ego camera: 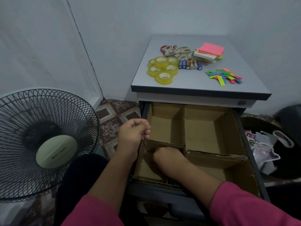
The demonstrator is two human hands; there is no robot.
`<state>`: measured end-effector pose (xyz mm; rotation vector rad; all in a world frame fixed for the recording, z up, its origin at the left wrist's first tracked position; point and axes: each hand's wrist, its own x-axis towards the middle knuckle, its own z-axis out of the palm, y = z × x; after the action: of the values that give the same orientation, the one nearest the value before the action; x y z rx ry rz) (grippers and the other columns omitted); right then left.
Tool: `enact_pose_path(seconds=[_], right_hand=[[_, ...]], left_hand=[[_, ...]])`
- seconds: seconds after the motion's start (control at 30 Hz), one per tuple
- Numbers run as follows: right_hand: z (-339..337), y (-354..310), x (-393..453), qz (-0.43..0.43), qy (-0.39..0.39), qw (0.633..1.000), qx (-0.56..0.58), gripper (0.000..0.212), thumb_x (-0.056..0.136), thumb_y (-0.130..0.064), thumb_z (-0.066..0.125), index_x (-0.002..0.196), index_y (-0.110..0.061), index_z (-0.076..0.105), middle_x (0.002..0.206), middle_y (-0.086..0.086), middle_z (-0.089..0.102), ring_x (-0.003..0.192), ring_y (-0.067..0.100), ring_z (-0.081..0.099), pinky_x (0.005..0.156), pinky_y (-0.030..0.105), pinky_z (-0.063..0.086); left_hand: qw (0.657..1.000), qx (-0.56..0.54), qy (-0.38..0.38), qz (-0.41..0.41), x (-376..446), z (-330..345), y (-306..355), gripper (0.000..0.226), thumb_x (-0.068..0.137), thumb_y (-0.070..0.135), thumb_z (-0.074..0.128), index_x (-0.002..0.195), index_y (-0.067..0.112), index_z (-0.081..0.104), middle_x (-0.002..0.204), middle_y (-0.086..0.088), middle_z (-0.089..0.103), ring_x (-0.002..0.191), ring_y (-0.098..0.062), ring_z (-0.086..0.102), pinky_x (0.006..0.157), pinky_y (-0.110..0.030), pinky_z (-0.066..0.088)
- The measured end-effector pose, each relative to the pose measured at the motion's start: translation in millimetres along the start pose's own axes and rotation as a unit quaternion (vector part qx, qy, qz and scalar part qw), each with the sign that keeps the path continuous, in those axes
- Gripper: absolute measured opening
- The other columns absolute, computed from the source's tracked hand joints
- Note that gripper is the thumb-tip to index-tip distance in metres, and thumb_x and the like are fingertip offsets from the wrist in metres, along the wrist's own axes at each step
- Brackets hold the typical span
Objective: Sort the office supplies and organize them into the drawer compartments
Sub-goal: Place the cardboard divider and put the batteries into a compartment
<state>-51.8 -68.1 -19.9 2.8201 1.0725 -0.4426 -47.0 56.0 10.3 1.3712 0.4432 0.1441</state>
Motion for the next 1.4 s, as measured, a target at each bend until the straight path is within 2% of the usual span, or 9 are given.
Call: enact_pose_path(seconds=[0.73,0.87,0.93,1.03,1.13,1.2,1.27,1.33,1.4], right_hand=[[-9.3,0.5,-8.9,0.015,-0.009,0.999,0.044,0.021,0.094,-0.008,0.05,0.111,-0.005,0.063,0.112,0.013,0.062,0.102,0.032,0.061,0.077,0.036,0.048],[-20.1,10.6,-19.2,-0.018,0.058,0.996,0.065,0.018,0.095,-0.014,0.049,0.109,-0.013,0.06,0.101,0.006,0.06,0.092,0.026,0.062,0.071,0.033,0.049],[-28.9,20.5,-26.2,-0.019,0.112,0.989,0.098,0.018,0.098,-0.023,0.045,0.107,-0.019,0.06,0.095,0.0,0.057,0.086,0.019,0.059,0.071,0.03,0.051],[-46.3,44.2,-36.4,0.011,0.26,0.957,0.132,0.023,0.096,-0.031,0.045,0.104,-0.022,0.064,0.096,-0.005,0.058,0.085,0.01,0.057,0.071,0.02,0.046],[-60.6,78.6,-36.8,0.074,0.422,0.896,0.114,0.025,0.089,-0.026,0.054,0.102,-0.014,0.071,0.105,0.002,0.064,0.097,0.015,0.059,0.081,0.021,0.046],[-72.8,101.7,-30.8,0.13,0.444,0.878,0.124,0.026,0.091,-0.02,0.056,0.11,-0.011,0.07,0.116,0.006,0.062,0.11,0.018,0.055,0.092,0.025,0.042],[-88.2,120.8,-22.2,0.171,0.44,0.871,0.137,0.027,0.095,-0.016,0.053,0.118,-0.008,0.066,0.122,0.009,0.06,0.115,0.02,0.052,0.096,0.028,0.041],[-101.1,136.2,-12.6,0.2,0.419,0.872,0.152,0.028,0.097,-0.015,0.048,0.118,-0.007,0.065,0.121,0.01,0.06,0.111,0.021,0.053,0.094,0.032,0.044],[-111.0,147.0,-1.6,0.234,0.397,0.874,0.152,0.028,0.097,-0.013,0.046,0.116,-0.005,0.065,0.117,0.013,0.06,0.106,0.024,0.055,0.09,0.038,0.047]], left_hand=[[1.0,0.006,0.003,-0.004,-1.4,0.8,1.7,0.007,0.088,-0.001,0.061,0.086,0.005,0.064,0.072,-0.009,0.064,0.055,-0.008,0.057,0.053,-0.019,0.05],[1.0,0.029,-0.007,0.002,-0.7,3.1,0.7,0.01,0.088,-0.004,0.059,0.085,0.004,0.064,0.073,-0.009,0.063,0.056,-0.009,0.057,0.051,-0.018,0.05],[0.998,0.057,-0.02,0.008,-1.7,4.8,-0.1,0.012,0.089,-0.004,0.057,0.085,0.007,0.063,0.074,-0.009,0.063,0.059,-0.011,0.057,0.052,-0.018,0.049],[0.988,0.134,-0.043,0.056,-3.0,9.9,-0.1,0.016,0.09,0.001,0.058,0.087,0.016,0.063,0.082,-0.008,0.063,0.067,-0.011,0.058,0.06,-0.02,0.051],[0.962,0.231,-0.059,0.134,-4.9,19.4,11.0,0.016,0.091,0.01,0.06,0.098,0.024,0.065,0.098,0.004,0.064,0.087,-0.006,0.06,0.077,-0.022,0.052],[0.936,0.281,-0.065,0.203,-4.3,31.7,25.9,0.022,0.093,0.012,0.057,0.111,0.023,0.065,0.107,0.01,0.062,0.098,0.0,0.057,0.084,-0.017,0.048],[0.906,0.315,-0.073,0.273,-0.7,50.6,44.2,0.026,0.095,0.013,0.053,0.118,0.02,0.064,0.114,0.01,0.06,0.104,0.001,0.054,0.089,-0.014,0.043],[0.881,0.341,-0.085,0.317,7.7,75.8,59.9,0.029,0.097,0.013,0.049,0.124,0.017,0.061,0.121,0.007,0.059,0.11,-0.001,0.051,0.093,-0.014,0.04],[0.863,0.368,-0.107,0.33,19.6,105.3,70.4,0.033,0.099,0.012,0.045,0.13,0.013,0.057,0.13,0.0,0.057,0.119,-0.01,0.05,0.099,-0.021,0.039]])
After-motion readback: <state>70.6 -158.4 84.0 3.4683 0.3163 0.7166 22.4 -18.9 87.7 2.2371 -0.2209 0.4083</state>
